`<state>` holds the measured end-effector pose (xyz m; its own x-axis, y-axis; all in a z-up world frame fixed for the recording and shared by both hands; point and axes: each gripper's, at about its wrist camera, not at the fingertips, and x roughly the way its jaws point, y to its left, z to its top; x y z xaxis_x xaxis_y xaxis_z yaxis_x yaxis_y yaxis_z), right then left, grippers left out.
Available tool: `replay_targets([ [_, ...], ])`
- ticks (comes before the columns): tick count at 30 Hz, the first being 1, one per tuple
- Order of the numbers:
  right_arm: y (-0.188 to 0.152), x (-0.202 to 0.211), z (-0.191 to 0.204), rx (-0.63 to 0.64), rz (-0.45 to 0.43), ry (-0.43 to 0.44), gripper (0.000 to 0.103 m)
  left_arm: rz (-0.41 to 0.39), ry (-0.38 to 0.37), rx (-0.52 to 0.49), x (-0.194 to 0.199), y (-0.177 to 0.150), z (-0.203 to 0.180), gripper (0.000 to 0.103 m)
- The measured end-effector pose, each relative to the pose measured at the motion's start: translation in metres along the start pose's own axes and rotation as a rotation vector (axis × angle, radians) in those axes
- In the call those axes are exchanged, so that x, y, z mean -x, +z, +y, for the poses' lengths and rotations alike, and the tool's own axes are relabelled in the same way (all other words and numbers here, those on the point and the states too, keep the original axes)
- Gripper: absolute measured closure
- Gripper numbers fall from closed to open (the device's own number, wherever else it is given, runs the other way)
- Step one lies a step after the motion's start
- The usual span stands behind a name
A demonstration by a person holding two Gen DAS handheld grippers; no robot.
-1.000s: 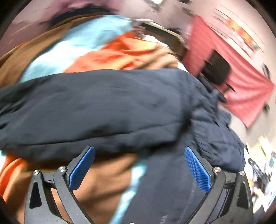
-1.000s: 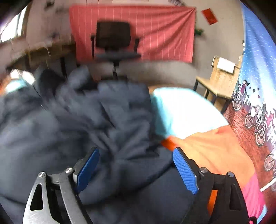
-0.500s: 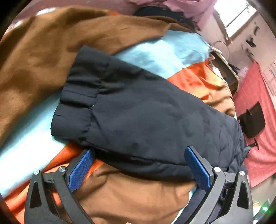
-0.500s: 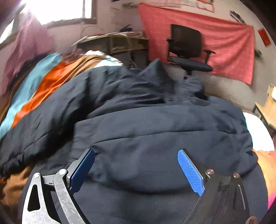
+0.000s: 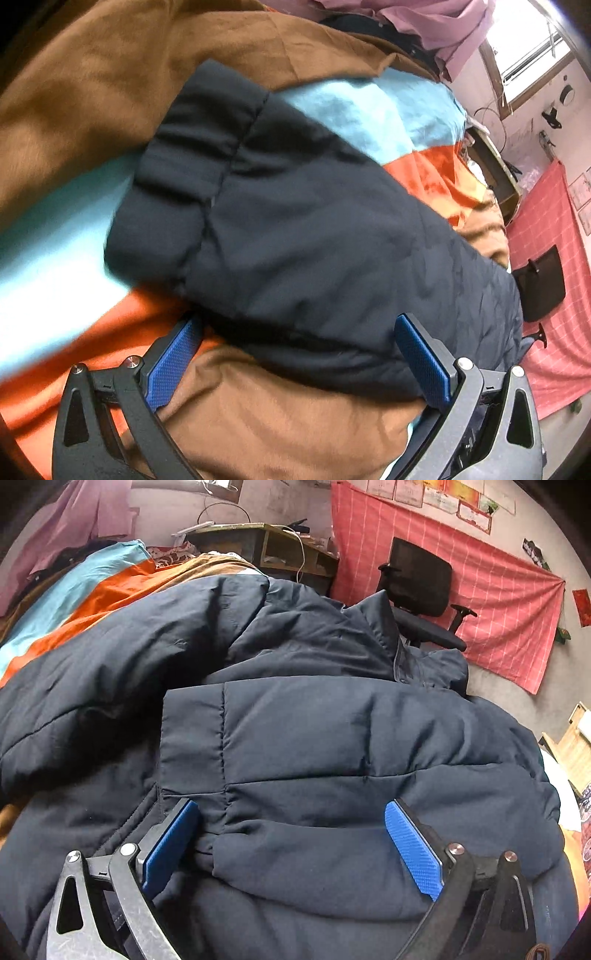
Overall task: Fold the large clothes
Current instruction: 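Grasp the other sleeve cuff with the left tool and lift it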
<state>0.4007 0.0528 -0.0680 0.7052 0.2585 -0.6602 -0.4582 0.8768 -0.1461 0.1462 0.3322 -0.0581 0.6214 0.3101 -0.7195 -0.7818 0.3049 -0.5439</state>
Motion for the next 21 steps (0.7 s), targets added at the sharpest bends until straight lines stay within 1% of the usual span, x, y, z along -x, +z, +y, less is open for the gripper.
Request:
replay_targets([
  [4,-0.005,-0.002,0.007,0.024,-0.016,-0.031,0.0,0.0,0.008,0.019,-0.001,-0.003,-0.001,0.001],
  [7,-0.006,-0.002,0.007,0.024,-0.022,-0.031,0.0,-0.019,-0.018,0.094,-0.001,0.001,0.005,0.003],
  [8,-0.007,-0.001,0.007,0.024,-0.023,-0.031,0.0,-0.025,-0.022,0.113,0.0,0.002,0.007,0.007],
  [9,-0.006,-0.001,0.007,0.025,-0.023,-0.031,0.0,-0.028,-0.02,0.119,0.001,0.004,0.006,0.012],
  [11,-0.006,-0.001,0.007,0.026,-0.024,-0.03,0.0,-0.039,-0.015,0.107,0.004,0.005,0.004,0.041],
  [12,-0.006,-0.001,0.007,0.026,-0.025,-0.029,0.0,-0.043,-0.013,0.09,0.005,0.006,0.001,0.047],
  [14,-0.006,-0.001,0.006,0.026,-0.025,-0.029,0.0,-0.048,-0.024,0.066,0.007,0.007,-0.004,0.07],
  [15,-0.006,-0.001,0.006,0.026,-0.026,-0.029,0.0,-0.051,-0.03,0.044,0.009,0.008,-0.009,0.074],
  [17,-0.006,-0.001,0.006,0.025,-0.026,-0.029,0.0,-0.09,-0.049,-0.033,0.021,0.008,-0.023,0.084],
  [18,-0.006,-0.001,0.006,0.024,-0.026,-0.028,0.0,-0.104,-0.056,-0.062,0.025,0.007,-0.029,0.085],
  [20,-0.006,-0.001,0.006,0.024,-0.028,-0.026,0.0,-0.165,-0.103,-0.171,0.045,0.005,-0.047,0.089],
  [21,-0.007,0.0,0.007,0.025,-0.028,-0.025,0.0,-0.186,-0.121,-0.208,0.051,0.002,-0.055,0.09],
])
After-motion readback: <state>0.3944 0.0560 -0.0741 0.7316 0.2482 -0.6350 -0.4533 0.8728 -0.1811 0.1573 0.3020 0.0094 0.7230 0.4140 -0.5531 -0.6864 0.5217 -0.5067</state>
